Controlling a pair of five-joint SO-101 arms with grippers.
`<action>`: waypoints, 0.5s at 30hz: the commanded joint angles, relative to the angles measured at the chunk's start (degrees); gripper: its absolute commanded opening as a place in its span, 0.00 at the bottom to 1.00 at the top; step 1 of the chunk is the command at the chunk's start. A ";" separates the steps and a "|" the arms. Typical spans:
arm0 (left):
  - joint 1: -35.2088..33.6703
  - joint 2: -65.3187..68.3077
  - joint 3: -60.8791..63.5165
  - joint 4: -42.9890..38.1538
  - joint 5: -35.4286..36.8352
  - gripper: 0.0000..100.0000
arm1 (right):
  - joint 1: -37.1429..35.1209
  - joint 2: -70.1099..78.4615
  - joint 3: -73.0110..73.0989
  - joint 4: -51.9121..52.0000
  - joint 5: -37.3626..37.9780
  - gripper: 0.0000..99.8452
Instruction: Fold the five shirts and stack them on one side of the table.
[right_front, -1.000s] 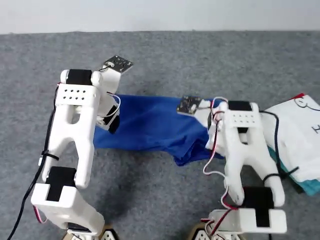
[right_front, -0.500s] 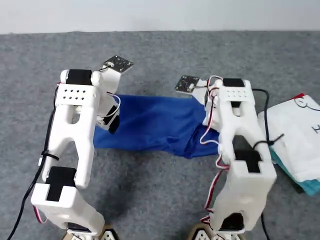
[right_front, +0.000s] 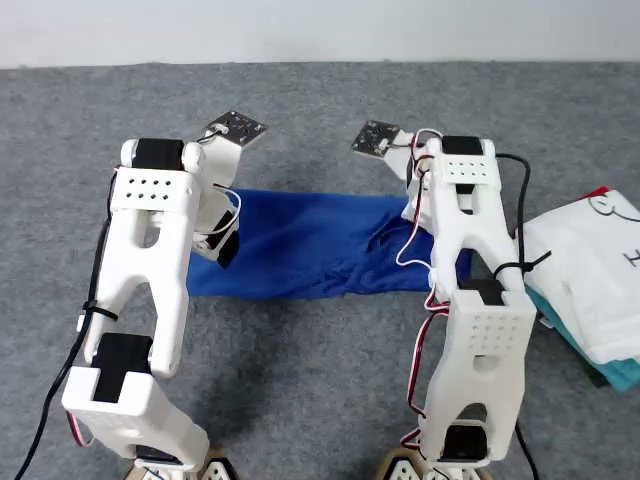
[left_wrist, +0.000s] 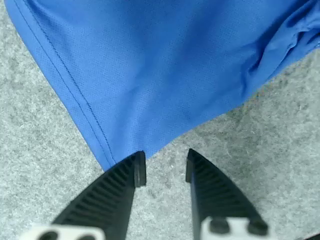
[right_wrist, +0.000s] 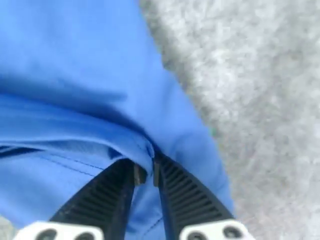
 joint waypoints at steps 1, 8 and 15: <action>0.09 -2.64 -0.04 1.41 -0.44 0.14 | 0.48 1.36 -2.46 -1.36 -0.79 0.04; 0.09 -2.64 -0.04 1.41 -0.44 0.14 | 0.48 3.47 -5.01 -5.32 -12.31 0.28; 0.09 -2.64 -0.04 1.41 -0.44 0.14 | -0.40 2.33 -19.16 14.90 -17.67 0.26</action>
